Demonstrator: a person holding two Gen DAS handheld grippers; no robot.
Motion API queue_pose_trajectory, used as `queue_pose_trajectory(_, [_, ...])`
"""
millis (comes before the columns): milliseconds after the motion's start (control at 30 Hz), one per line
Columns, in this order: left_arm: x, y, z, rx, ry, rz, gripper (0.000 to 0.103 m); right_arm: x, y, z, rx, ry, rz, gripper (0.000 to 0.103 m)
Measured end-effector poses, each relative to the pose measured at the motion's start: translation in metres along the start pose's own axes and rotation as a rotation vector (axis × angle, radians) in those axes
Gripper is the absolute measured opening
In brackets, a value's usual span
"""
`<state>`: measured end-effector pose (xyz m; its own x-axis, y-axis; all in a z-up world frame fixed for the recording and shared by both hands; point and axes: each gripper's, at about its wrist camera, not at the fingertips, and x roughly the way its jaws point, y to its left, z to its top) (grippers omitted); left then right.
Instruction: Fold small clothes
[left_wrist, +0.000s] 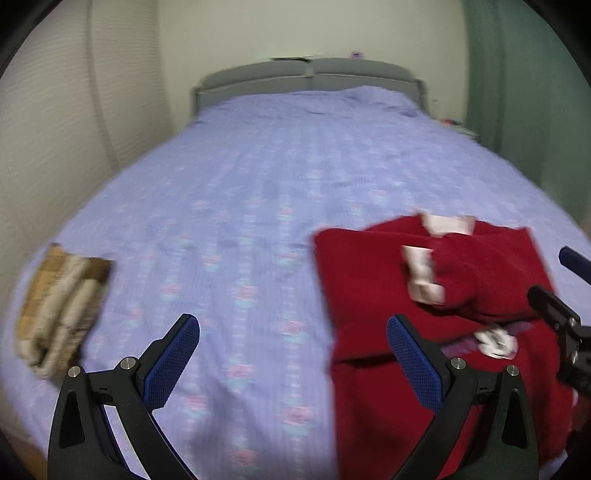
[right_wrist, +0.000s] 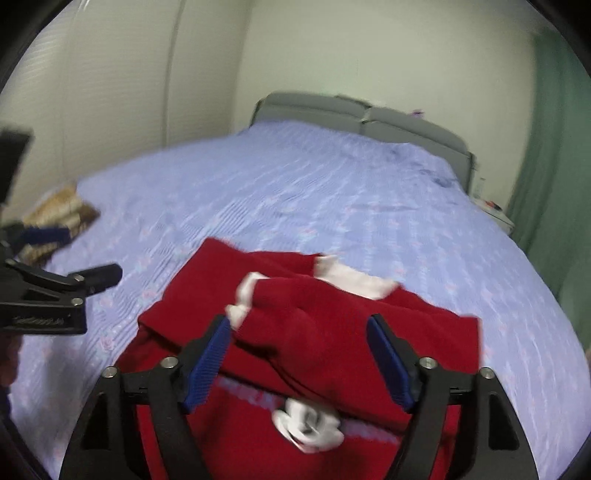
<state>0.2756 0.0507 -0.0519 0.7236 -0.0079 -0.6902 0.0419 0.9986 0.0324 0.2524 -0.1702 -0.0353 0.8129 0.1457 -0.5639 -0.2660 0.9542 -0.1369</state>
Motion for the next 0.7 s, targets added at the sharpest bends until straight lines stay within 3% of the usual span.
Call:
queue_pose_trajectory(67, [0.003,-0.007,-0.003,-0.016,0.012,-0.113,0.103,-0.012,-0.024,-0.015,0.049,0.000,-0.060,0.085])
queue_pose_trajectory(167, [0.011,-0.024,-0.005,-0.039,0.042,-0.245,0.090,-0.017,-0.070,-0.043,0.129,0.063,-0.153,0.085])
queue_pose_trajectory(267, [0.023,-0.053,-0.006,-0.030,0.068,-0.316,0.084,-0.018,-0.115,-0.071,0.226,0.130,-0.224,0.085])
queue_pose_trajectory(367, [0.035,-0.081,-0.006,-0.034,0.106,-0.371,0.079,-0.021,-0.143,-0.086,0.306,0.147,-0.223,0.085])
queue_pose_trajectory(433, [0.042,-0.092,-0.005,-0.055,0.109,-0.407,0.079,-0.021,-0.149,-0.092,0.313,0.152,-0.223,0.085])
queue_pose_trajectory(567, [0.071,-0.098,-0.002,-0.190,0.167,-0.499,0.073,-0.021,-0.148,-0.099,0.289,0.155,-0.228,0.085])
queue_pose_trajectory(700, [0.092,-0.097,-0.003,-0.280,0.188,-0.510,0.071,-0.019,-0.147,-0.107,0.288,0.153,-0.221,0.085])
